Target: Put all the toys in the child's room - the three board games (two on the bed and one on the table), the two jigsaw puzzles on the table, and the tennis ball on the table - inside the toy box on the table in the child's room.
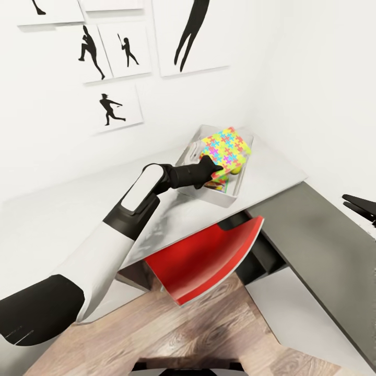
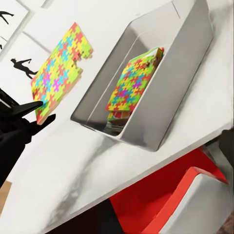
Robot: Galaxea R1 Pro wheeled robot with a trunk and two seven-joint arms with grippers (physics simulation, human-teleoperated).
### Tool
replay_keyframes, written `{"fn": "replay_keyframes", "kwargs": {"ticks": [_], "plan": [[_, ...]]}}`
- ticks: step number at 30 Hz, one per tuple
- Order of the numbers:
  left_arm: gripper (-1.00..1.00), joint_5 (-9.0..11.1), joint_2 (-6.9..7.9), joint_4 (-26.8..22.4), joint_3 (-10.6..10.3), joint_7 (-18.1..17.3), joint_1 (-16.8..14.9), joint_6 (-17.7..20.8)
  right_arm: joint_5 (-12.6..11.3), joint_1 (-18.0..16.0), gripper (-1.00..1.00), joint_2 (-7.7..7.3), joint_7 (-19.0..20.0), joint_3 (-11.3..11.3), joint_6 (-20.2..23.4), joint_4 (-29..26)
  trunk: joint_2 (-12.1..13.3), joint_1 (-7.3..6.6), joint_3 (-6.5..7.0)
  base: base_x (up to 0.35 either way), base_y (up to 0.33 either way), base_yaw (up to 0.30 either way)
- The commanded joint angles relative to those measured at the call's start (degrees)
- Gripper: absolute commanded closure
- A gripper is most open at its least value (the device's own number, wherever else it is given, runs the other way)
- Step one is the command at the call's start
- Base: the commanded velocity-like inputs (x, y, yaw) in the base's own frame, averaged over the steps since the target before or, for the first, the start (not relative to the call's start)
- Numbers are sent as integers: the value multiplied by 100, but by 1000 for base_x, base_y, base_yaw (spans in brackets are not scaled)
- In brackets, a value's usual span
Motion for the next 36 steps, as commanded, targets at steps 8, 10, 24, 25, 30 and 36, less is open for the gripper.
{"fn": "replay_keyframes", "kwargs": {"ticks": [8, 10, 24, 25, 30, 36], "plan": [[100, 50, 22, -40, -2, 60, 49, -72, 31, -7, -100, 14, 37, 3, 25, 1, -10, 4, 56, 37, -26, -108], [100, 52, 30, -50, -1, 56, 55, -77, 31, -7, -100, 21, 37, 3, 25, -2, -10, 4, 65, 11, -8, -45], [100, 21, 77, -241, 58, 49, 175, -86, 31, -7, -100, 66, 38, 7, 25, -3, -10, 4, 84, 3, -2, -13], [100, 19, 81, -255, 66, 51, 178, -86, 31, -7, -100, 68, 38, 10, 25, -1, -10, 4, 84, 1, 0, -2], [100, 6, 99, -290, 129, 61, 185, -86, 31, -7, -100, 74, 38, 25, 25, -2, -10, 4, 85, 62, 0, -1], [100, -13, 119, -303, 245, 47, 214, -94, 31, -7, -100, 82, 38, 37, 25, 0, -10, 4, 85, 225, 0, 0]]}}
